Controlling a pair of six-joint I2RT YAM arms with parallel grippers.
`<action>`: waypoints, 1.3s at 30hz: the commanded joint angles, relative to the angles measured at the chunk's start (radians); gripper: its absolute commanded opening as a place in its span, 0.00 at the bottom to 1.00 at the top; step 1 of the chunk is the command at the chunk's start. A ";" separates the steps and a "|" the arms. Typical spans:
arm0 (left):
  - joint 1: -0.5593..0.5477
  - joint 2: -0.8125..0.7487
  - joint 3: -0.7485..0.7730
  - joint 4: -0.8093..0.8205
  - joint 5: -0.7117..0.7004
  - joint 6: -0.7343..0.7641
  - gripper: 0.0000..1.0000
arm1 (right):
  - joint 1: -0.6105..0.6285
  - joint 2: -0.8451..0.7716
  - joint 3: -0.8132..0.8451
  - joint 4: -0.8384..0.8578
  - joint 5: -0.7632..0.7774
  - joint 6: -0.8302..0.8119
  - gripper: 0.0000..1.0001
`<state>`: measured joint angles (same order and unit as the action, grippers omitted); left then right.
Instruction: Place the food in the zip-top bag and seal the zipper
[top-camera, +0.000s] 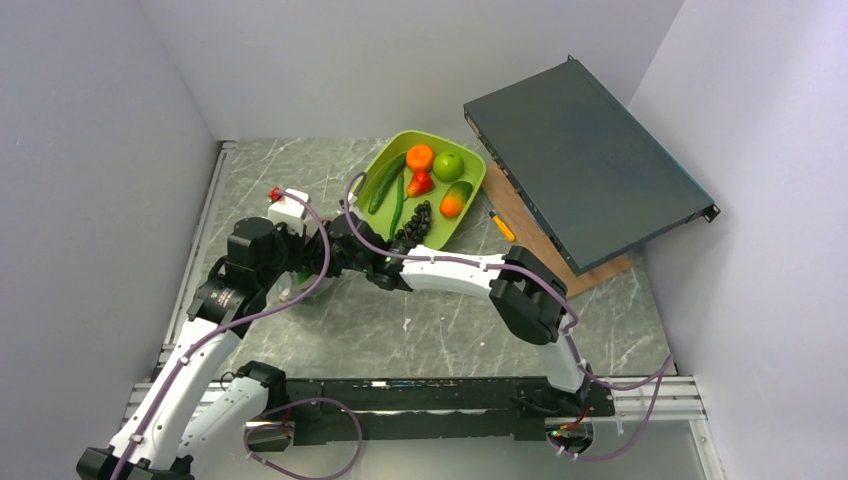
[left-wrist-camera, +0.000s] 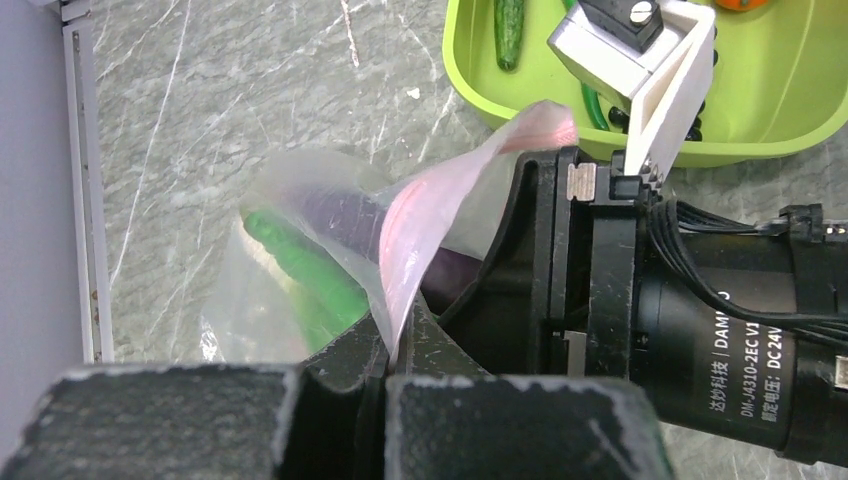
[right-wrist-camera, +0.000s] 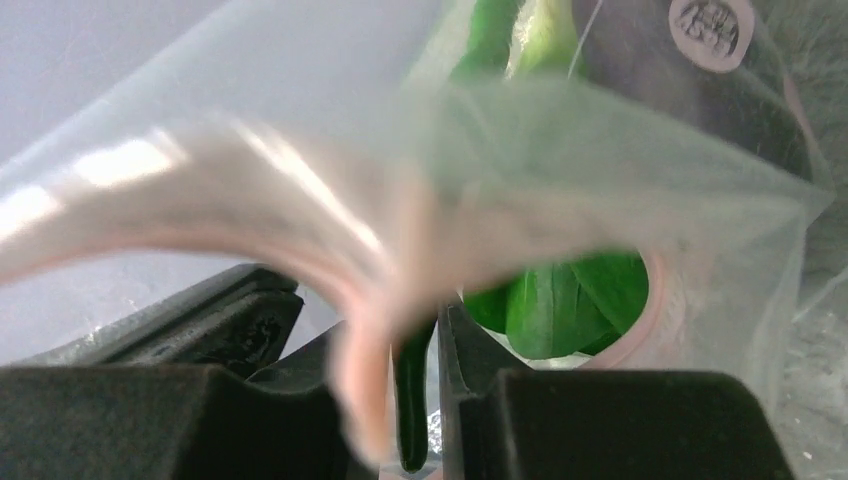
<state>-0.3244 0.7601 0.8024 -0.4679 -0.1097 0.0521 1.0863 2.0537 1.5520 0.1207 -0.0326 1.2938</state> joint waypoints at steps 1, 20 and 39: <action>-0.006 -0.009 0.008 0.068 0.021 -0.001 0.00 | 0.018 0.016 0.055 0.017 0.102 -0.042 0.16; -0.007 -0.016 0.005 0.062 -0.010 0.001 0.00 | 0.035 -0.177 0.057 -0.259 0.093 -0.655 0.58; -0.007 0.009 0.009 0.057 -0.055 -0.001 0.00 | -0.183 -0.488 -0.263 -0.325 0.493 -1.012 0.75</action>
<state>-0.3290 0.7769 0.8005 -0.4675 -0.1390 0.0517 0.9951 1.5284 1.3266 -0.2359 0.2802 0.3370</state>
